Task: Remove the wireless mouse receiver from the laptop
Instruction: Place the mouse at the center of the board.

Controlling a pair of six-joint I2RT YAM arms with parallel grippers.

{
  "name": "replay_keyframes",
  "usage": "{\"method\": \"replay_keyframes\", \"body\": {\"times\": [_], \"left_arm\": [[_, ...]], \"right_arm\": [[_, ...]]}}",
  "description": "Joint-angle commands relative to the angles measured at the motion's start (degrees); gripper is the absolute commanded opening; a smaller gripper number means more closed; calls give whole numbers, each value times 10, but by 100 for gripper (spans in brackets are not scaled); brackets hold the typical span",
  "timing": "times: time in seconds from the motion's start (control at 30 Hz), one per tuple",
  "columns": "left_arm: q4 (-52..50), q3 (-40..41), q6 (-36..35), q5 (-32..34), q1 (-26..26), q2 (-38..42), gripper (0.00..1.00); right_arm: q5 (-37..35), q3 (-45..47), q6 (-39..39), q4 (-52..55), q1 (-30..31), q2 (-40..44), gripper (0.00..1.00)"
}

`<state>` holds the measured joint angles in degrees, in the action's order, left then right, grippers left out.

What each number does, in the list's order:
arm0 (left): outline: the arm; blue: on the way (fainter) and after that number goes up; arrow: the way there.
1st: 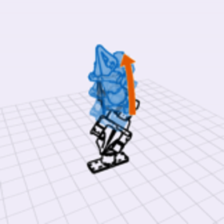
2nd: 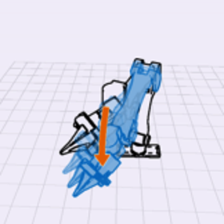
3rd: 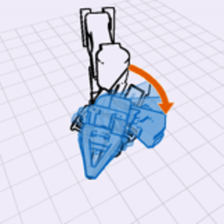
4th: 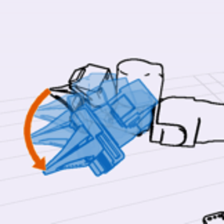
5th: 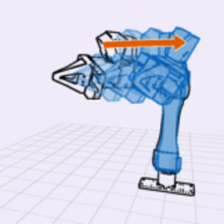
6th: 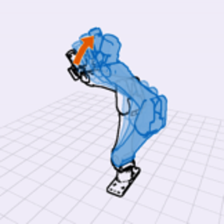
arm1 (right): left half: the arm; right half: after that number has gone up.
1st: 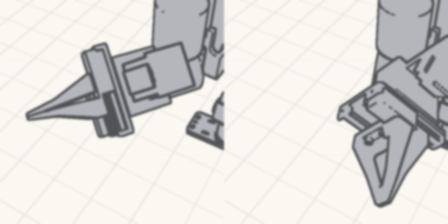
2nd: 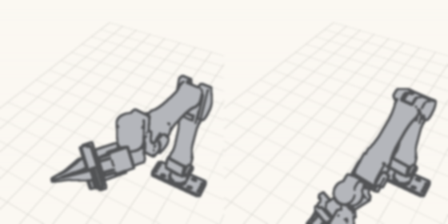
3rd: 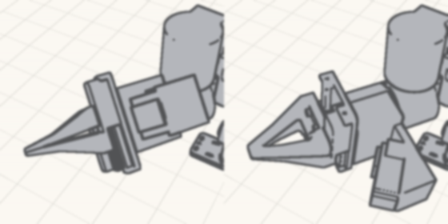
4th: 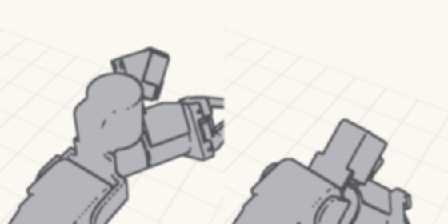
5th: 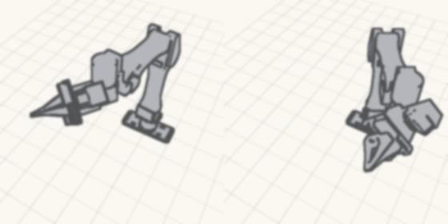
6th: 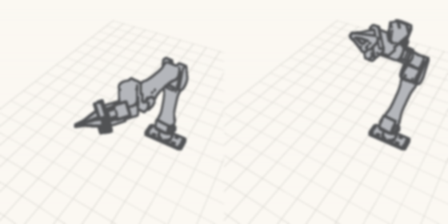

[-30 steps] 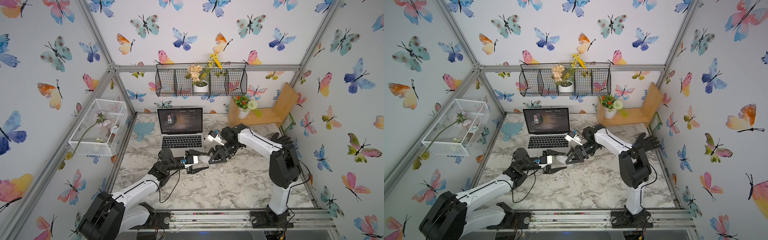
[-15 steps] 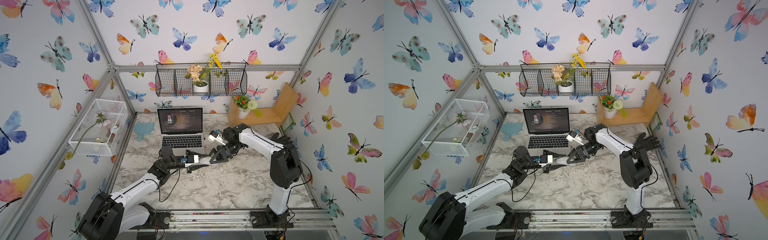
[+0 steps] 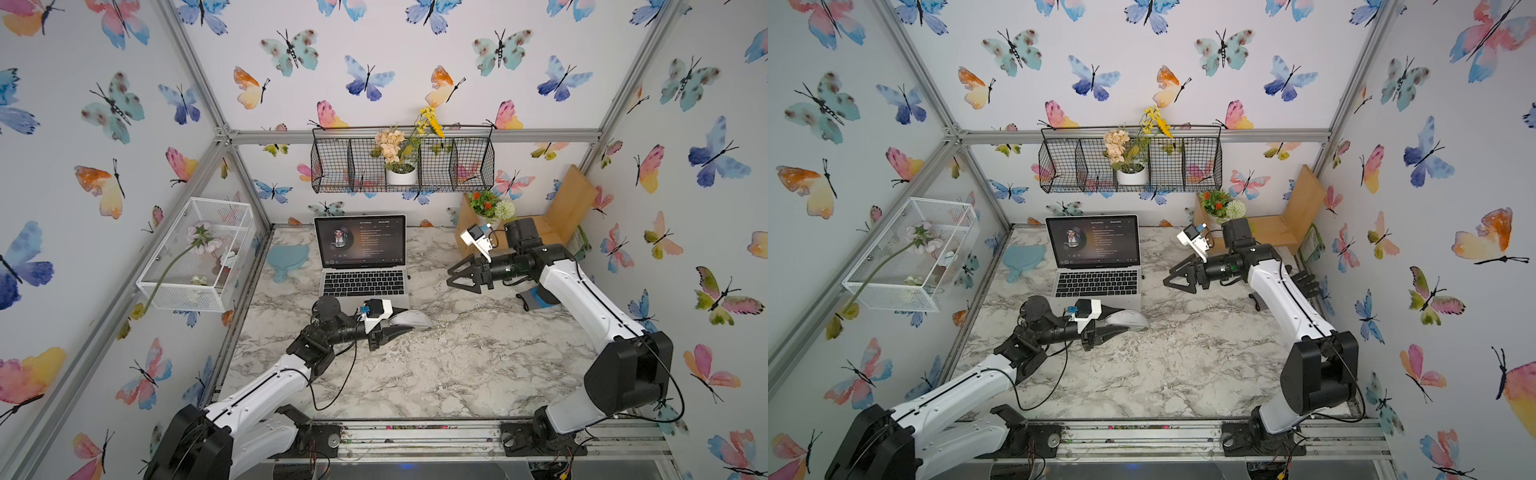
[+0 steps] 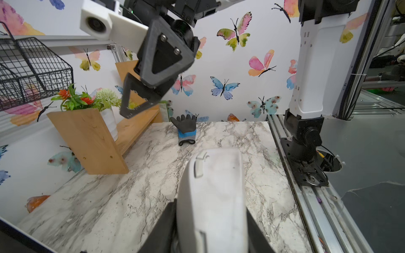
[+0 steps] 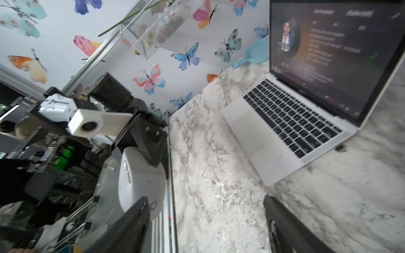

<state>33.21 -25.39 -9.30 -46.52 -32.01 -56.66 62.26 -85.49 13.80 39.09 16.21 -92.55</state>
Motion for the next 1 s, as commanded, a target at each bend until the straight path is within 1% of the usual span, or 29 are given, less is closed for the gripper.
{"method": "replay_keyframes", "body": {"times": [0.0,0.07,0.1,0.17,0.2,0.23,0.27,0.3,0.33,0.37,0.43,0.5,0.6,0.67,0.77,0.87,0.97], "left_arm": [[-2,0,87,51,19,40,0],[-54,-9,136,75,39,41,1],[-88,-17,167,86,57,36,0],[-113,-11,242,63,118,24,0],[-101,3,294,29,158,19,0],[-77,22,348,2,198,14,0],[-65,37,387,-13,226,10,0],[-53,49,419,-37,250,6,0],[-66,53,432,-44,261,3,0],[-98,48,425,-40,263,1,0],[-178,35,397,-32,263,-2,0],[-238,24,379,-33,264,-9,0],[-293,24,371,-42,264,-25,0],[-308,32,371,-41,264,-33,0],[-286,59,404,-45,264,-41,0],[-297,72,403,-16,263,-43,0],[-267,88,415,-11,261,-43,0]], "right_arm": [[-125,-42,27,-37,8,-40,84],[-200,-5,54,-119,11,-33,87],[-243,12,92,-142,21,-31,88],[-304,37,165,-174,40,-32,90],[-324,46,194,-184,45,-37,91],[-331,46,216,-187,50,-46,91],[-327,40,236,-184,52,-56,90],[-322,36,250,-183,54,-68,90],[-313,30,271,-175,58,-81,90],[-315,23,296,-163,63,-94,89],[-355,24,338,-164,84,-119,89],[-391,29,376,-176,96,-146,89],[-409,-1,404,-170,98,-197,89],[-418,-33,433,-154,99,-236,89],[-415,-93,467,-112,99,-294,87],[-409,-175,489,-52,99,-358,84],[-398,-229,506,-23,100,-398,84]]}}
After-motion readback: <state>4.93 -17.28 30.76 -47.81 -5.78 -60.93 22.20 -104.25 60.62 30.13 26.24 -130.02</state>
